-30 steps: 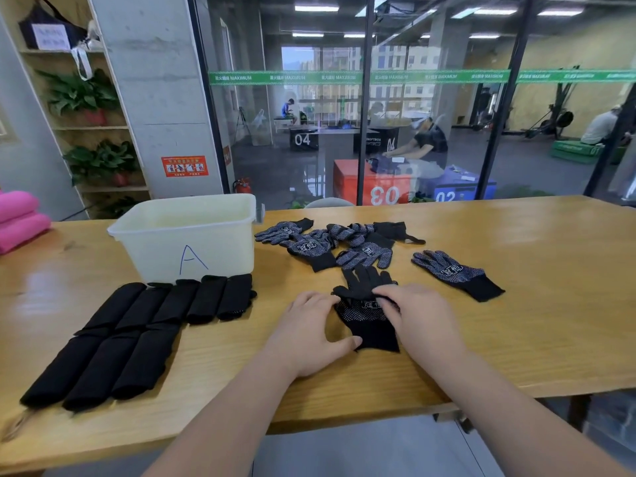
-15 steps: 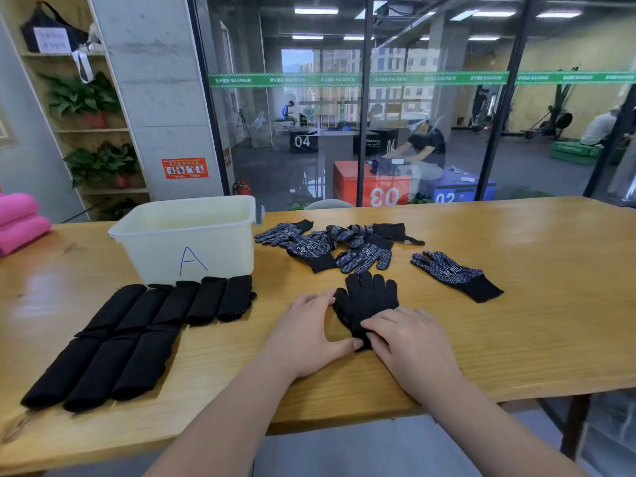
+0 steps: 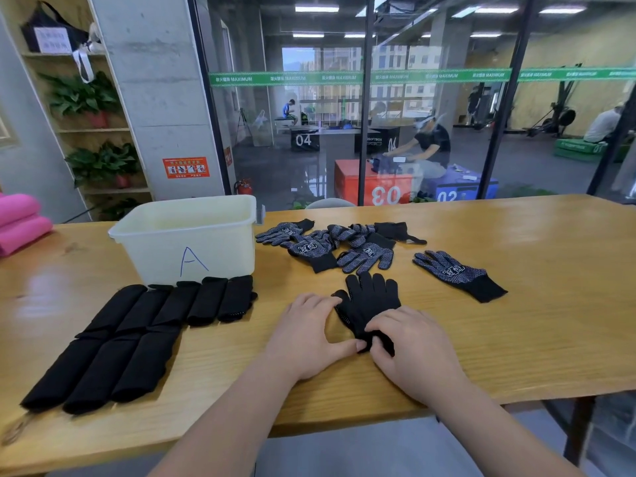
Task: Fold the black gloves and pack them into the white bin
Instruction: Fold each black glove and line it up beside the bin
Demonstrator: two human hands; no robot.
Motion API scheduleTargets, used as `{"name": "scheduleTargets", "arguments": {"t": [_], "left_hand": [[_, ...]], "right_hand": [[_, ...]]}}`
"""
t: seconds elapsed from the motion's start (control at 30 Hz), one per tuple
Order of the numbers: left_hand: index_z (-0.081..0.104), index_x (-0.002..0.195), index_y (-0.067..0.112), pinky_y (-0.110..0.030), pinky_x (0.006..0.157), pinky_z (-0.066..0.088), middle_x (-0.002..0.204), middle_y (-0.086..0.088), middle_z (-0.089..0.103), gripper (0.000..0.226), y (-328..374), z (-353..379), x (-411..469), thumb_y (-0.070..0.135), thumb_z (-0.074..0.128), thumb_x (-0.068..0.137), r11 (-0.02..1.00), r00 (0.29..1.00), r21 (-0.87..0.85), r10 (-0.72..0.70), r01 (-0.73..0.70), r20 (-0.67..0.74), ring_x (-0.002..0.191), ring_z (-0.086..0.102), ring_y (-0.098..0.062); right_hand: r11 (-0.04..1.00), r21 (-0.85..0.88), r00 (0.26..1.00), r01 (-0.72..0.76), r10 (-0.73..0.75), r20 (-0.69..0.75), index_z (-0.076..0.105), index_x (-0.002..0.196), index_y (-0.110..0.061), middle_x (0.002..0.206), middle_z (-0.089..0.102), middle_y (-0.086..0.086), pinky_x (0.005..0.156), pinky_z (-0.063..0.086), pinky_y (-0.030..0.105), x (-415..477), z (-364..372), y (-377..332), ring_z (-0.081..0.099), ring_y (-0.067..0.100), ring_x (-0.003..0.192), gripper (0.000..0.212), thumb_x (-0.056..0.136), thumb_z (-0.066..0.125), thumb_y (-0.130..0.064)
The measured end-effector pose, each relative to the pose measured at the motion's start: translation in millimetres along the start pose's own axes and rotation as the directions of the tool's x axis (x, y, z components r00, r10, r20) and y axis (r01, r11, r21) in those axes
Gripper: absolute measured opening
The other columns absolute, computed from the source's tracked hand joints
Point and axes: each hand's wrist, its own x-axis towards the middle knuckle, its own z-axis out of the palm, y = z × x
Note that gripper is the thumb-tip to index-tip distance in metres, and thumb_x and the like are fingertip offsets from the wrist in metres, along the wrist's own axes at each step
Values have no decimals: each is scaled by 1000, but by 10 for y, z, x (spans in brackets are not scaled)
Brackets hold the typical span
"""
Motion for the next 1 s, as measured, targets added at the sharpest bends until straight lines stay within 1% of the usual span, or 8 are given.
{"name": "scheduleTargets", "arguments": {"t": [0.17, 0.27, 0.37, 0.47, 0.63, 0.73, 0.83, 1.0], "left_hand": [[32, 163, 35, -41, 126, 26, 163, 13, 36, 90, -24, 17, 1, 81, 45, 86, 1000, 998, -1, 7, -7, 55, 152, 21, -11], [27, 164, 44, -45, 128, 21, 170, 7, 24, 74, -45, 69, 21, 76, 24, 97, 999, 998, 39, 14, -16, 61, 156, 12, -14], [31, 164, 43, -48, 130, 15, 173, 5, 20, 84, -23, 104, 35, 86, 8, 96, 995, 996, 90, -40, 33, 79, 160, 6, -17], [32, 164, 35, -49, 130, 15, 172, 2, 24, 94, -3, 85, 45, 91, 11, 92, 991, 994, 109, -87, 81, 58, 159, 8, -19], [27, 166, 32, -50, 131, 15, 173, 1, 19, 106, 17, 59, 55, 98, 26, 83, 989, 991, 126, -94, 81, 95, 160, 5, -21], [27, 166, 32, -51, 131, 14, 174, 0, 18, 111, 5, 61, 62, 100, 27, 79, 990, 990, 116, -97, 85, 99, 161, 3, -22], [28, 166, 32, -52, 131, 14, 175, 1, 17, 114, 0, 65, 62, 101, 30, 76, 990, 990, 104, -102, 91, 101, 162, 1, -22], [27, 166, 30, -51, 132, 12, 176, 1, 13, 114, -3, 57, 60, 100, 34, 77, 994, 990, 63, -96, 90, 100, 162, -2, -20]], "right_hand": [[998, 36, 999, -51, 50, 13, 73, 97, -38, 97, 68, -25, 82, 49, 31, -3, -38, -35, 58, 3, 93, 28, 90, 47, -46], [997, 51, 998, -50, 48, 33, 71, 91, -38, 96, 67, -26, 83, 48, 32, -2, -55, -34, 56, 4, 93, 28, 94, 44, -46], [998, 32, 997, -56, 54, 55, 70, 92, -39, 97, 66, -27, 83, 47, 30, 3, -73, -38, 55, 5, 93, 29, 96, 42, -48], [995, 76, 997, -58, 53, 60, 70, 93, -40, 96, 65, -27, 83, 49, 32, 17, -65, -28, 55, 5, 92, 28, 96, 43, -49], [967, 204, 987, -156, 145, 70, 70, 124, -33, 128, 64, -21, 102, 49, 28, 256, -24, 72, 57, 4, 119, 28, 104, 51, -37], [975, 128, 929, -182, 128, 347, 52, 152, -30, 162, 43, -13, 123, 33, 33, 584, 36, 97, 38, 10, 149, 46, 108, 48, -43], [984, 29, 828, -173, 129, 545, 35, 163, -29, 173, 23, -5, 129, 22, 40, 834, 99, 117, 18, 19, 160, 59, 109, 44, -50], [980, -51, 872, -191, 193, 450, 32, 164, -23, 173, 21, 3, 128, 25, 47, 1009, 234, 23, 18, 28, 159, 60, 110, 39, -49]]}}
